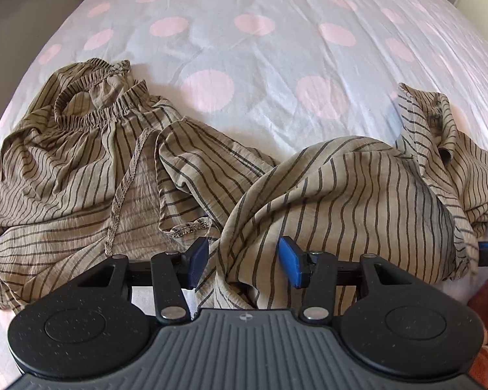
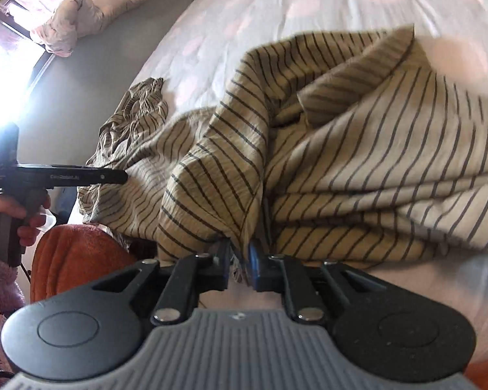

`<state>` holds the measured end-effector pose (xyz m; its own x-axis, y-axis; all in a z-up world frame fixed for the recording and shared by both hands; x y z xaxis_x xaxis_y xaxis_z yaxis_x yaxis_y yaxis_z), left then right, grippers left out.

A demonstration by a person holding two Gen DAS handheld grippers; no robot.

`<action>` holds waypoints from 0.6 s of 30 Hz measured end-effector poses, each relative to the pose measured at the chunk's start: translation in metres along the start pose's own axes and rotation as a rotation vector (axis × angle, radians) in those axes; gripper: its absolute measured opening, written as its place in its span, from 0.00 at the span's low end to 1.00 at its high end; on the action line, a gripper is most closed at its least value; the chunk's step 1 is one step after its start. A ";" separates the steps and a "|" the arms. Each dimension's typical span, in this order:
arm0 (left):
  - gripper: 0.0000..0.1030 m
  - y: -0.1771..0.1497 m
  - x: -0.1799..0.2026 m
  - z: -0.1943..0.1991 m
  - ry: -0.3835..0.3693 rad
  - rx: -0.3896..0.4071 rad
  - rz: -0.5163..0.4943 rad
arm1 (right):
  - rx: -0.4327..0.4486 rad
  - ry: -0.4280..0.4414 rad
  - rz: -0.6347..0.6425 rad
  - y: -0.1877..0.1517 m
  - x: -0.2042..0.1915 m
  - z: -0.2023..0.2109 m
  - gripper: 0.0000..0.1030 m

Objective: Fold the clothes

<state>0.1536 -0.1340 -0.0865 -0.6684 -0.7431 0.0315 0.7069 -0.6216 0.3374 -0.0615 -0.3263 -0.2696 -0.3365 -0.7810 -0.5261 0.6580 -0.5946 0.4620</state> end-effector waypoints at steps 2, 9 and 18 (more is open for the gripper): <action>0.45 0.005 -0.001 0.001 0.001 0.006 -0.001 | 0.038 -0.028 0.051 0.011 -0.005 0.009 0.39; 0.45 0.033 0.013 -0.005 -0.039 0.025 -0.034 | 0.113 -0.087 0.195 0.056 -0.027 0.012 0.64; 0.45 0.058 0.064 -0.026 -0.125 0.051 -0.234 | 0.055 -0.101 0.214 0.093 -0.023 -0.051 0.58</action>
<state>0.1580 -0.2238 -0.0898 -0.8379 -0.5423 0.0617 0.5193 -0.7573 0.3961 0.0421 -0.3543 -0.2511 -0.2604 -0.9039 -0.3394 0.6846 -0.4207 0.5953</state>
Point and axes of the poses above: each gripper's, at about its wrist camera, not at the fingertips, and z roughly against the way its jaws point, x to its right, y to its top, the point moved 3 cm from there along -z, roughly the way its jaws point, and after that the axes turned 4 degrees about z, right-handed, at the moved point
